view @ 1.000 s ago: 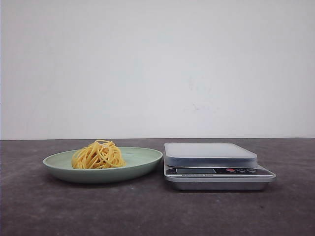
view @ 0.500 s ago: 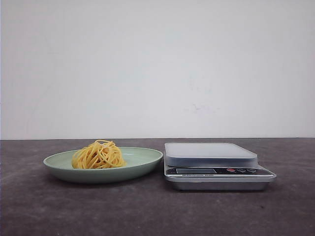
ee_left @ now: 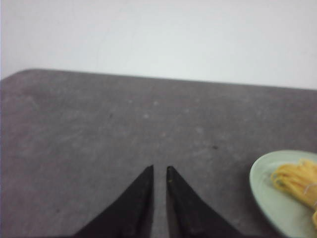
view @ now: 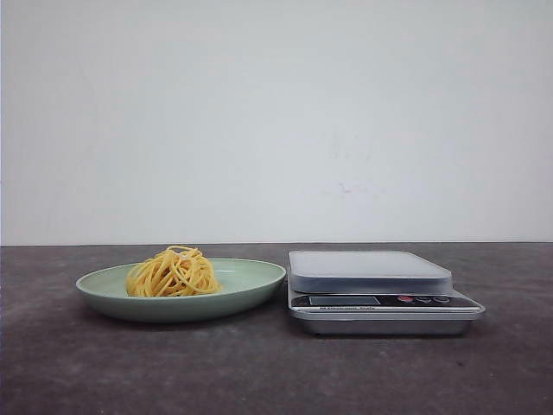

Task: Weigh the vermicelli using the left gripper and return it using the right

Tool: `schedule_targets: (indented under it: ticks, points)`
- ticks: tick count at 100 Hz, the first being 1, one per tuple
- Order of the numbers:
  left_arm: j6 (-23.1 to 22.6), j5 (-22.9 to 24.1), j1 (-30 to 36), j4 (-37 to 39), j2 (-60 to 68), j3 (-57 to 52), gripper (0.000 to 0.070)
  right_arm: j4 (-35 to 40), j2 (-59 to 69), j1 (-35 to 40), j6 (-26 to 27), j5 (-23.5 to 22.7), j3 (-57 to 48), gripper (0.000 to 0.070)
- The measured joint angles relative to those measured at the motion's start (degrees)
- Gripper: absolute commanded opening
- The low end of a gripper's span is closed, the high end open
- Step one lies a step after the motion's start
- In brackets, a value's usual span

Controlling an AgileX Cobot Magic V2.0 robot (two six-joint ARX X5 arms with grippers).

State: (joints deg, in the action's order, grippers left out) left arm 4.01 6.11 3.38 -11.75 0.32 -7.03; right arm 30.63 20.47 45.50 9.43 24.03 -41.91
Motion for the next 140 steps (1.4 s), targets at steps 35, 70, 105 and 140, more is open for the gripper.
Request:
schedule_targets:
  ticks: [35,70,105,140]
  points:
    - [-0.22,-0.11,-0.66,5.29,0.04,5.18,0.0016,0.0,0.0,0.0,0.0,0.0,0.0,0.0007]
    - [-0.28,-1.88,-0.74,1.36,-0.07,5.2,0.0016,0.0,0.0,0.0,0.0,0.0,0.0,0.0007]
    - [-1.33,-2.01,-0.9,1.36,-0.04,5.2,0.0016,-0.02,-0.02,0.0,0.0,-0.02,0.0,0.0007]
    - [-1.49,-2.01,-0.9,1.36,-0.04,5.2,0.0016,-0.02,-0.02,0.0,0.0,-0.02,0.0,0.0007]
